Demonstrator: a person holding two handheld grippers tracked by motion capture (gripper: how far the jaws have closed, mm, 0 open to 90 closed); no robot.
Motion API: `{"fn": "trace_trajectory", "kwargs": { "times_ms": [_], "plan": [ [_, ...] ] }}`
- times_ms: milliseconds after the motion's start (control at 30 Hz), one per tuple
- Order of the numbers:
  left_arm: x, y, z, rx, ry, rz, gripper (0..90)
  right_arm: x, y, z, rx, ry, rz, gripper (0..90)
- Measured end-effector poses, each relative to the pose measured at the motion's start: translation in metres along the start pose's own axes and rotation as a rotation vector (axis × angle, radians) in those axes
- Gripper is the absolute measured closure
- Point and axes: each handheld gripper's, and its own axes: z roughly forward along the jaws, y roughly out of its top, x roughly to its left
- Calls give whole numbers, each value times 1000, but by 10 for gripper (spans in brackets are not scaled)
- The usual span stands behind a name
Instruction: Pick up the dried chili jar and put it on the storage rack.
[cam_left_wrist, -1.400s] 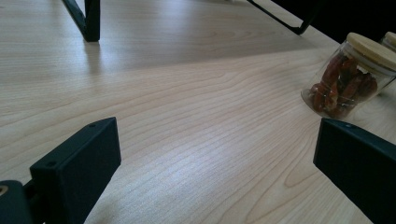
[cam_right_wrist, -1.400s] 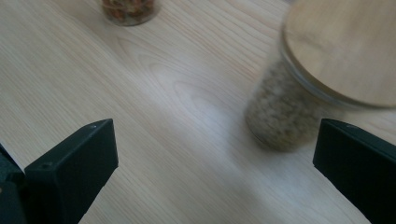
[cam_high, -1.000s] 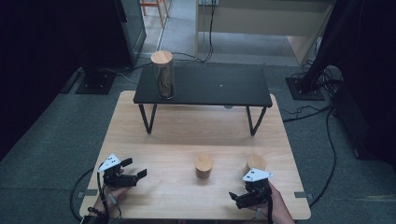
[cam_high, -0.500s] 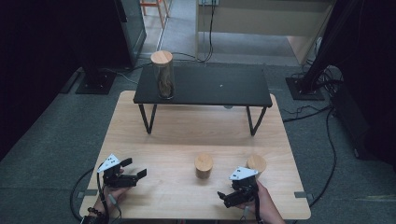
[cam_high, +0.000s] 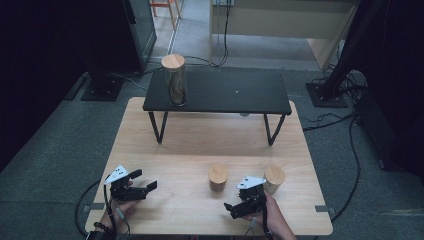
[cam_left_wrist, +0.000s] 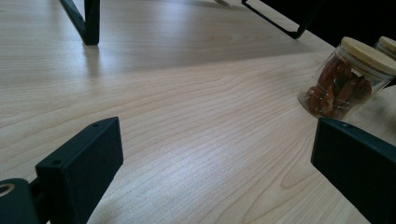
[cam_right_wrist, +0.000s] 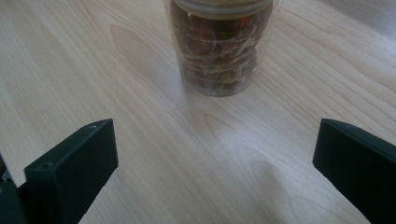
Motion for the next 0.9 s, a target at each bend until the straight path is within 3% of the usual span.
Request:
{"fn": "trace_trajectory", "kwargs": {
  "times_ms": [900],
  "plan": [
    [0, 2, 1, 13, -3, 8, 22, -4, 26, 37, 22, -13, 13, 31]
  ]
}}
